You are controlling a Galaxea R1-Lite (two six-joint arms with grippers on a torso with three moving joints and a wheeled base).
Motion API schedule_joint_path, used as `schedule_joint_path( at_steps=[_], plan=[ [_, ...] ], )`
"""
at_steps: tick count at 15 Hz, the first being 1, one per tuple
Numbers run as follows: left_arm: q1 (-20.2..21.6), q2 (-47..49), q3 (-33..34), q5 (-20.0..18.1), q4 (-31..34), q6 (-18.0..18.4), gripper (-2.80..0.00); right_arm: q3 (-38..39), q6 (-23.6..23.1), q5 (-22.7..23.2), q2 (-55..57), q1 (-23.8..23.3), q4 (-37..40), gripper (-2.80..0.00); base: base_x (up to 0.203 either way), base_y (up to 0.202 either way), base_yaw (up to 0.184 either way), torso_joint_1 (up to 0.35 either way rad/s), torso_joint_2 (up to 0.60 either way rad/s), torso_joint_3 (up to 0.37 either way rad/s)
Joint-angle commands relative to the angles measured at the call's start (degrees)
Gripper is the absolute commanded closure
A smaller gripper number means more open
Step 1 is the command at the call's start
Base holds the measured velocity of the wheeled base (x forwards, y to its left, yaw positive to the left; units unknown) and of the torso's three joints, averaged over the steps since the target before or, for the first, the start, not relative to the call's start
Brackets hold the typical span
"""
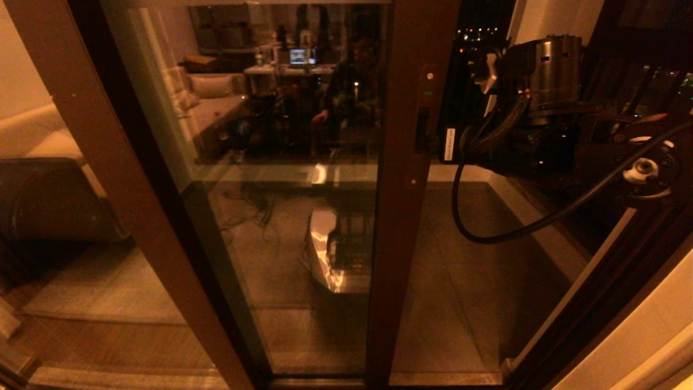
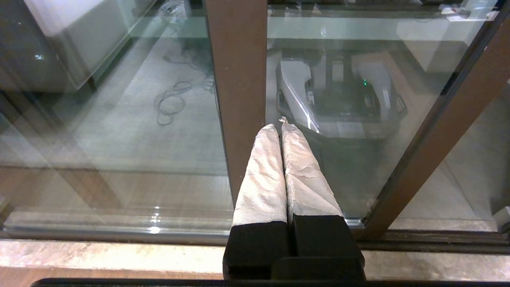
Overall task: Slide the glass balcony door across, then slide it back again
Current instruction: Close the slid door
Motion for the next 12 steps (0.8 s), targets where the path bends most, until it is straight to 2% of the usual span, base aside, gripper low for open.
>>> schedule_joint_path(
  at_steps=[1, 12],
  plan=[
    [0.00, -0.10, 0.00, 0.03, 0.02, -0.03, 0.00, 0.06, -0.13, -0.39, 0.02, -0.53, -0.07, -2.80, 0.000, 0.000, 0.000, 0.000, 0.00, 0.000],
    [0.00, -0.10, 0.00, 0.04, 0.02, -0.03, 0.00, 3.28, -1.80, -0.36, -2.18, -0.70, -2.44, -2.80, 0.000, 0.000, 0.000, 0.000, 0.00, 0.000]
  ],
)
